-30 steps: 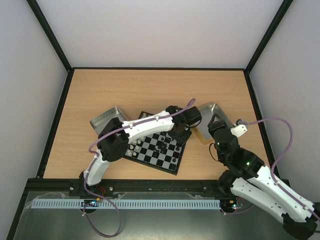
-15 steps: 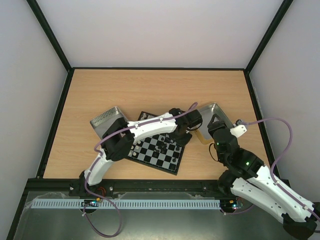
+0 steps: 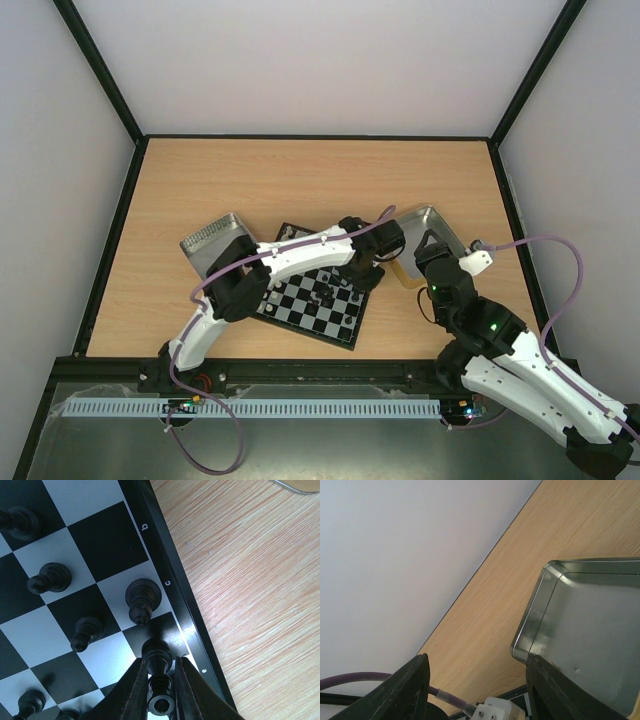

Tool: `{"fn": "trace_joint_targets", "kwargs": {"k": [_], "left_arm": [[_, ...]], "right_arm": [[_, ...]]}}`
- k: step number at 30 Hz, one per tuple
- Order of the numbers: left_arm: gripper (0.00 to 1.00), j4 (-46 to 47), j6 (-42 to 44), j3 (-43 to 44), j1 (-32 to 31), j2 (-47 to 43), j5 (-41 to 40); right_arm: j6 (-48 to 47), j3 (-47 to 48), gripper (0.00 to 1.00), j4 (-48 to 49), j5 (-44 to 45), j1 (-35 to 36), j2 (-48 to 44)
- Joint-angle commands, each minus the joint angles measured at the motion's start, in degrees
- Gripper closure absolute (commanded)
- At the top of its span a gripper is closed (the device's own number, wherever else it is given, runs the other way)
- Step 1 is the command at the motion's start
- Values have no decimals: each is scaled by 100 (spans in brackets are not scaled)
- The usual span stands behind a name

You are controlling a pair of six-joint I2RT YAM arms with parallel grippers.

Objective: Set up the chess pieces on the board
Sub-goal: Place the chess piece on the chessboard.

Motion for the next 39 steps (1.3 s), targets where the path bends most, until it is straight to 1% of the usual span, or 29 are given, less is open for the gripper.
{"fn": "trace_joint_targets", "kwargs": {"k": [1, 4, 13, 16, 20, 25, 33, 37, 39], "left_arm": [[82, 14, 47, 206, -14, 163, 7], [85, 16, 55, 214, -4, 162, -20], [86, 62, 30, 235, 11, 121, -73], [83, 38, 43, 240, 8, 138, -56], [75, 15, 38, 233, 9, 132, -65], [71, 10, 8, 225, 4, 85, -64], [63, 34, -159, 150, 151, -487, -82], [61, 238, -250, -328, 316, -1017, -172], [61, 464, -332, -878, 475, -1352, -223]], "right_arm": [[107, -49, 48, -94, 201, 6, -19], [105, -61, 48, -71, 196, 6, -12], [72, -56, 48, 19, 152, 3, 67], [70, -48, 48, 20, 156, 3, 63], [66, -59, 48, 14, 141, 2, 61], [61, -40, 48, 19, 114, -4, 73], [8, 4, 48, 46, 18, -2, 81], [-176, 25, 48, 187, -150, 4, 178], [-360, 53, 48, 356, -314, 3, 308]]}}
